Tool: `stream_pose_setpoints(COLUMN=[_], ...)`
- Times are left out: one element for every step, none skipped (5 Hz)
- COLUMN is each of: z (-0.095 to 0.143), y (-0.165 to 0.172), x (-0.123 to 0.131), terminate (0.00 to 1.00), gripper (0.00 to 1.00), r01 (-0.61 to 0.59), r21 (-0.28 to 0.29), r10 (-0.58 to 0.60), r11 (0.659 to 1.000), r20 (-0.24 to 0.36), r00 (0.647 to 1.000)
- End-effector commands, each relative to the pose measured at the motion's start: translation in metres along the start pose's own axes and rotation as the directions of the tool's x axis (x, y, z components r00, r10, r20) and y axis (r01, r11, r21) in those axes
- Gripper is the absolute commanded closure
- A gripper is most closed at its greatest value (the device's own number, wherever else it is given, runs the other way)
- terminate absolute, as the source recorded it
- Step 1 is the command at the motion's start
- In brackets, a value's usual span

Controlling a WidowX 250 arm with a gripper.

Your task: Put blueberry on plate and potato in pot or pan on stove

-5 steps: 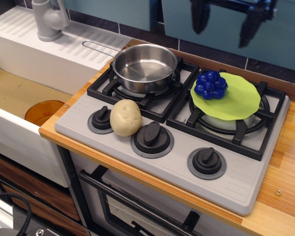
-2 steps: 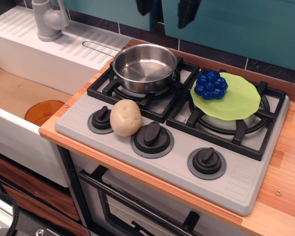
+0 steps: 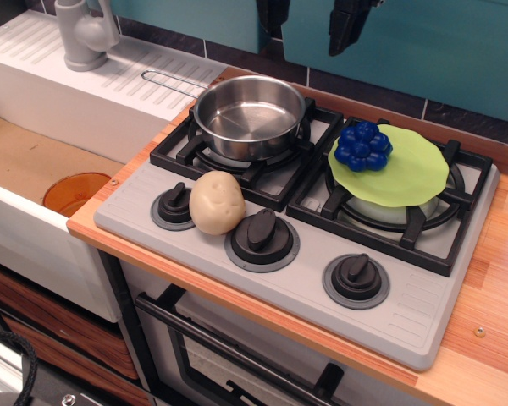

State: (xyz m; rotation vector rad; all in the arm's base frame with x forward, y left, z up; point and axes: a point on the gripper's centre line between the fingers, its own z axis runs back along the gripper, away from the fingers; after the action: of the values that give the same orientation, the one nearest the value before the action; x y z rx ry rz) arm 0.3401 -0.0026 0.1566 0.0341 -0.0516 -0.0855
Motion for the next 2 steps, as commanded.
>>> stream_pose_setpoints(z=[0.0262,0.0231], y=[0.0208,0.0299], x=[-0.0223,-0.0262], terminate=[0.00,0.00], gripper=[0.00,0.00], r01=[-0.041,-0.053], r21=[0.092,0.114], r10=[0.027,0.032], r11=[0.995,0.992], r20=[0.151,0.172], r00=[0.988,0.985])
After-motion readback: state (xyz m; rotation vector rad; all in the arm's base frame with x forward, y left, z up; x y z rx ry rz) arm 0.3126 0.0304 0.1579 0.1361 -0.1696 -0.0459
